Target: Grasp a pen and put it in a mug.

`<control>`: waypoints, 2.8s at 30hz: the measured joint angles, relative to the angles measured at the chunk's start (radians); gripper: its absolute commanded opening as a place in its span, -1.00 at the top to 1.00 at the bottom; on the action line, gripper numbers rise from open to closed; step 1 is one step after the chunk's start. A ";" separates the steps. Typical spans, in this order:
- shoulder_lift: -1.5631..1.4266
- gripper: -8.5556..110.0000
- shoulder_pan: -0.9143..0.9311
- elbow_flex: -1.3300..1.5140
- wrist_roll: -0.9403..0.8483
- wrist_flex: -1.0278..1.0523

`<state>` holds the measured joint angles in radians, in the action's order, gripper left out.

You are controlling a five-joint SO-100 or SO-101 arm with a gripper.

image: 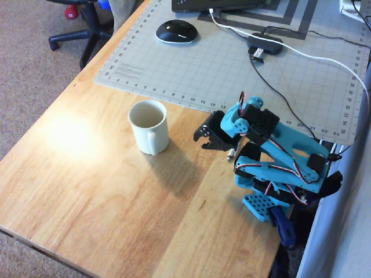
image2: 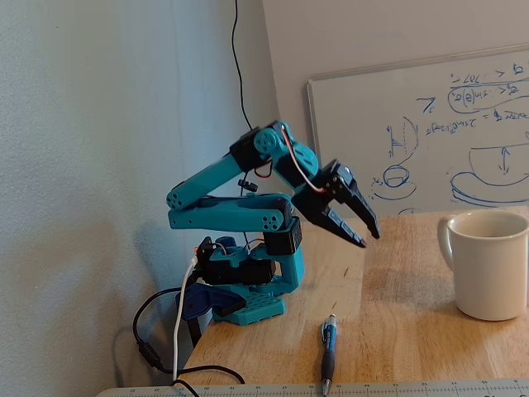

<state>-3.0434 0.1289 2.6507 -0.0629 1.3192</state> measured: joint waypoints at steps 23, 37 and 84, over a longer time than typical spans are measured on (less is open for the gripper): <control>0.425 0.72 0.000 -0.773 0.000 0.367; 0.436 0.72 0.006 -0.775 0.000 0.367; 0.482 0.55 0.833 -0.017 -0.954 0.064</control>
<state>-2.5617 0.9618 2.6338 -1.0170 1.3837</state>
